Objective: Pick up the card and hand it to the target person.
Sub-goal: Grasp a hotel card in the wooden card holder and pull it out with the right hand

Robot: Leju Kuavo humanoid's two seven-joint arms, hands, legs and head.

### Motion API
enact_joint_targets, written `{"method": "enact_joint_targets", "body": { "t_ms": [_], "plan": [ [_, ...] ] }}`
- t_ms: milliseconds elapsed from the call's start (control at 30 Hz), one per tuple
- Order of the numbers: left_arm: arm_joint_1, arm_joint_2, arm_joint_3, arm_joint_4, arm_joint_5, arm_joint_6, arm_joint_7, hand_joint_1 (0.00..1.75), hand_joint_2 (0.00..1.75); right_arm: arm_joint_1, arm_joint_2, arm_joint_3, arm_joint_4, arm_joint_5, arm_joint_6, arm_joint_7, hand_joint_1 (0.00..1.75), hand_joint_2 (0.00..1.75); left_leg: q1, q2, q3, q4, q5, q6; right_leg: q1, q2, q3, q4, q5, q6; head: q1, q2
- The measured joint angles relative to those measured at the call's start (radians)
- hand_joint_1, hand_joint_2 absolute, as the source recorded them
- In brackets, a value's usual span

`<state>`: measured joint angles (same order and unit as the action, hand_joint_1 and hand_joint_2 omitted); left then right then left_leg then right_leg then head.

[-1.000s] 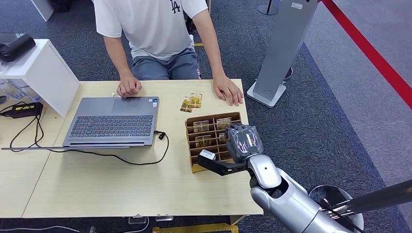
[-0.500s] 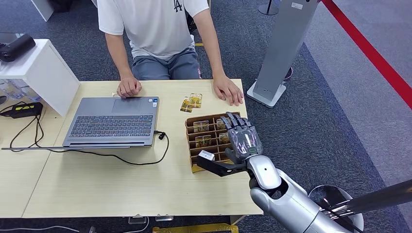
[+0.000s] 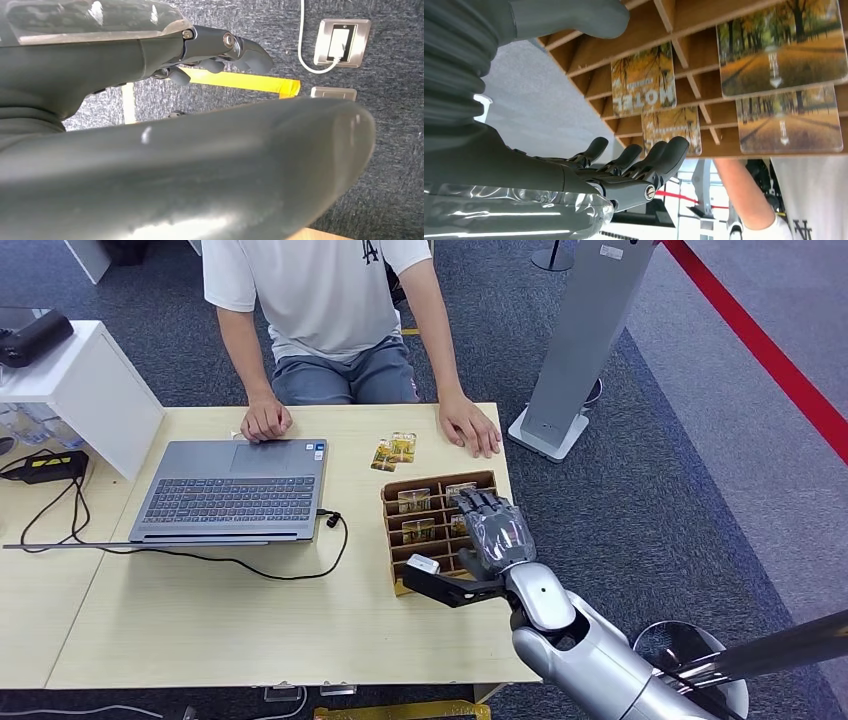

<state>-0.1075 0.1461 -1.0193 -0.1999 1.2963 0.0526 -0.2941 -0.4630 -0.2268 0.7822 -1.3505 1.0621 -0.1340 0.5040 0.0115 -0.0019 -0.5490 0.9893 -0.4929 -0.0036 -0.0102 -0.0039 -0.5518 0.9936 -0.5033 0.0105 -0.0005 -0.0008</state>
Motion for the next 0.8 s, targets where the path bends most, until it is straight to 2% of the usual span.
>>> {"method": "enact_joint_targets", "body": {
  "t_ms": [200,267,400,467,667,800],
  "plan": [
    [0.000,0.000,0.000,0.000,0.000,0.000,0.000,0.00,0.00,-0.001,0.011,0.008,0.039,-0.013,-0.004,-0.010,0.60,1.75,0.000,0.000,0.000,0.000,0.000,0.000,0.000,0.000,0.000,0.000,0.000,0.000,0.000,0.000],
    [0.000,0.000,0.000,0.000,0.000,0.000,0.000,0.00,0.00,-0.001,0.015,0.010,0.050,-0.015,-0.007,-0.012,0.72,1.75,0.000,0.000,0.000,0.000,0.000,0.000,0.000,0.000,0.000,0.000,0.000,0.000,0.000,0.000],
    [0.000,0.000,0.000,0.000,0.002,0.001,0.001,0.00,0.00,-0.008,0.022,0.013,0.068,-0.019,-0.021,-0.015,1.13,1.75,0.000,0.000,0.000,0.000,0.000,0.000,0.000,0.000,0.000,0.000,0.000,0.000,0.000,0.000],
    [0.001,0.000,0.000,0.000,0.004,0.003,0.001,0.00,0.00,-0.012,0.025,0.015,0.076,-0.019,-0.029,-0.016,1.25,1.75,0.000,0.000,0.000,0.000,0.000,0.000,0.000,0.000,0.000,0.000,0.000,0.000,0.000,0.000],
    [0.004,0.000,0.000,0.000,0.006,0.004,0.001,0.00,0.00,-0.026,0.032,0.019,0.089,-0.012,-0.034,-0.011,1.36,1.75,0.000,0.000,0.000,0.000,0.000,0.000,0.000,0.000,0.000,0.000,0.000,0.000,0.000,0.000],
    [0.004,0.000,0.000,0.000,0.006,0.004,0.001,0.00,0.00,-0.028,0.034,0.021,0.090,-0.007,-0.034,-0.004,1.33,1.75,0.000,0.000,0.000,0.000,0.000,0.000,0.000,0.000,0.000,0.000,0.000,0.000,0.000,0.000]
  ]
}}
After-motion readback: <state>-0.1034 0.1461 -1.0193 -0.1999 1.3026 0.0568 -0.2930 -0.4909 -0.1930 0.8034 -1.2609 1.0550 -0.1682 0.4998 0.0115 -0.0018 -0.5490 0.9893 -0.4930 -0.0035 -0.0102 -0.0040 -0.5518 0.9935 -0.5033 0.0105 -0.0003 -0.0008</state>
